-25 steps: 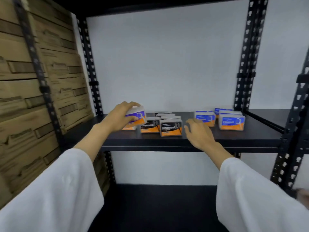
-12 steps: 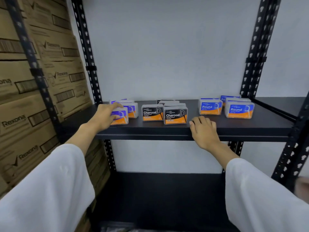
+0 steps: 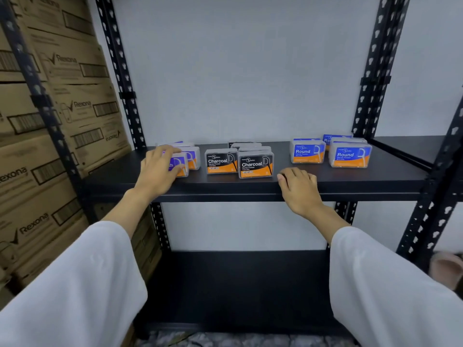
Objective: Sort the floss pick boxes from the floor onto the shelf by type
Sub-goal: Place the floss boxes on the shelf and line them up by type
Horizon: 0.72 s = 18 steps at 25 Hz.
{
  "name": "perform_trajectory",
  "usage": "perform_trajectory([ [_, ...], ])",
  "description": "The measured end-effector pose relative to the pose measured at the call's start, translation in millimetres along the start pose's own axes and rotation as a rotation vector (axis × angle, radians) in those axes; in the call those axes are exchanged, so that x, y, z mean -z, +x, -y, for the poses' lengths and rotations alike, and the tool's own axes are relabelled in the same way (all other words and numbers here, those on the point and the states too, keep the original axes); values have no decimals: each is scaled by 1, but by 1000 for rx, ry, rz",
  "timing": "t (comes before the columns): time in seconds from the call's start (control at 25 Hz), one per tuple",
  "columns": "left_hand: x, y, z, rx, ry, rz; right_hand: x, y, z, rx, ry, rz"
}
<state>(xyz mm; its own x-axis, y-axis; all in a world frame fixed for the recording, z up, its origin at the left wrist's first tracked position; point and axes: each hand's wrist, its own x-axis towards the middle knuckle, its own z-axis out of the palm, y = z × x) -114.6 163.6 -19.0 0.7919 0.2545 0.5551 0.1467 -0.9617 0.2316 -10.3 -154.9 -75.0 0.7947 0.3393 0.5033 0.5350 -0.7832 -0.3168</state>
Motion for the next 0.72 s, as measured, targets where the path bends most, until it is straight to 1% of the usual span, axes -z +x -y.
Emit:
perform_trajectory([
  [0.16, 11, -22, -35, -76, -113, -64, 15, -22, 2, 28, 51, 9],
  [0.32, 12, -63, -69, -164, -262, -24, 28, -57, 6, 16, 73, 44],
  [0.4, -1, -92, -81, -176, -286, 31, 23, -83, 4, 0, 85, 100],
  [0.52, -37, -135, -87, -152, -284, 169, -1, -127, -6, -45, 119, 185],
  [0.72, -136, -211, -67, -9, -323, 450, -82, -196, -33, -138, 154, 384],
])
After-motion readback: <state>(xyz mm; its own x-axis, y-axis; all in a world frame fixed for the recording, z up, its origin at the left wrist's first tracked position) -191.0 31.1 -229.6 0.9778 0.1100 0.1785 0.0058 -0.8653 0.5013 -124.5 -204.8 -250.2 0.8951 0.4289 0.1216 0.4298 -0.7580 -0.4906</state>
